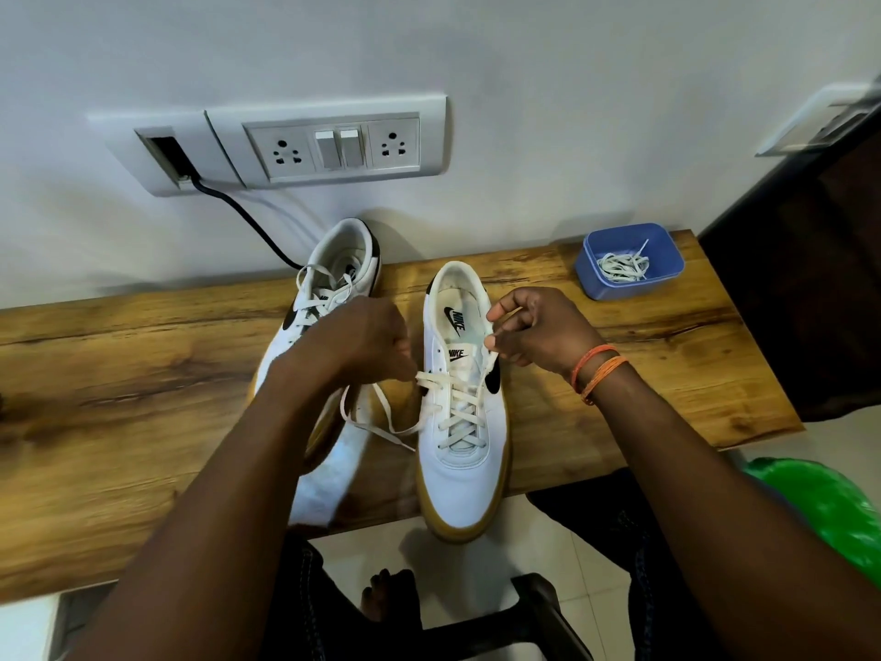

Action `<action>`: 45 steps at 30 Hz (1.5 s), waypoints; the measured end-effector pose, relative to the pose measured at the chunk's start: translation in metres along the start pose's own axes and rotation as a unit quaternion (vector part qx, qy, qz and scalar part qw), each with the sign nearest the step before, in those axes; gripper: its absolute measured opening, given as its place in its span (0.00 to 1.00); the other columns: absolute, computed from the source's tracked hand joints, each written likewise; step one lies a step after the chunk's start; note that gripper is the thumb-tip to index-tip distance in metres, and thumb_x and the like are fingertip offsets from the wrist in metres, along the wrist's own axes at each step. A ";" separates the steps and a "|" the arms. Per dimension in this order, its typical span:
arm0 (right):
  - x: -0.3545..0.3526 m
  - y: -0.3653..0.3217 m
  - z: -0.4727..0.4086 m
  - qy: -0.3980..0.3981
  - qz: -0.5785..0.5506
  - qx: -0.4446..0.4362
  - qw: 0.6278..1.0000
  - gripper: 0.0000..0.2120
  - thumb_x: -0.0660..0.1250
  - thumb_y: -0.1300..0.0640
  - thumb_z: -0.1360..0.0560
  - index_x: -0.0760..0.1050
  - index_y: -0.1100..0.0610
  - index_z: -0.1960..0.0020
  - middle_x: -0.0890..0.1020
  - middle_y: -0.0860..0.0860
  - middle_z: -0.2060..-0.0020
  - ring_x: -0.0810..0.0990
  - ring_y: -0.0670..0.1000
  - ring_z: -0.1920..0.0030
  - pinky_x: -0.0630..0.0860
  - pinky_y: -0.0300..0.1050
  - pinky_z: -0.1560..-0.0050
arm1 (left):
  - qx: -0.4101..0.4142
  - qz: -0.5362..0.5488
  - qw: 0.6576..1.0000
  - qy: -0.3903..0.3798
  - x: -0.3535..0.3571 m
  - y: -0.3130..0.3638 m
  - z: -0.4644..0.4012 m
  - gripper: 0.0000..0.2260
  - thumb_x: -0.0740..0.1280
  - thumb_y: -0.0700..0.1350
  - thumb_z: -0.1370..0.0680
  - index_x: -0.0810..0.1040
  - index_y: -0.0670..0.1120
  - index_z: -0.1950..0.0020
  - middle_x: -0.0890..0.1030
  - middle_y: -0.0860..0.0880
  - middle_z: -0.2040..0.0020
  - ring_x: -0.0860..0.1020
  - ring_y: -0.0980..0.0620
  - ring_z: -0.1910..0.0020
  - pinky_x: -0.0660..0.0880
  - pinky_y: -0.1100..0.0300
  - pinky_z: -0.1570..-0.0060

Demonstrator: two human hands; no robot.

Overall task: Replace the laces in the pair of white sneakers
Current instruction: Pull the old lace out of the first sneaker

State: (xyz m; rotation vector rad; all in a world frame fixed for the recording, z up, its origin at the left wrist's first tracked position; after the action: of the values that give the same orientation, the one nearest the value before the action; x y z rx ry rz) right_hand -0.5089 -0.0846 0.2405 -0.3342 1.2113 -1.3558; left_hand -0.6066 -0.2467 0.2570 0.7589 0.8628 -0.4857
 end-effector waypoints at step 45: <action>0.050 -0.010 0.072 0.148 0.350 -0.117 0.918 0.08 0.74 0.50 0.29 0.83 0.47 0.49 0.70 0.53 0.40 0.65 0.58 0.37 0.64 0.54 0.39 | 0.117 0.162 0.979 0.040 0.017 0.023 -0.018 0.09 0.77 0.39 0.31 0.86 0.52 0.55 0.83 0.50 0.45 0.79 0.51 0.45 0.76 0.51 0.45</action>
State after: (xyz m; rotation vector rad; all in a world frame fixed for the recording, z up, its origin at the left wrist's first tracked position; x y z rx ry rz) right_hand -0.4688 -0.1617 0.2548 0.1512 1.5544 -0.6474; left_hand -0.5902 -0.2195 0.2444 1.1202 0.7442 -0.2689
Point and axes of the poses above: each hand's wrist, its own z-axis away from the middle knuckle, its own x-axis out of the palm, y = z × x, the point moved 9 cm from there along -z, towards the middle knuckle
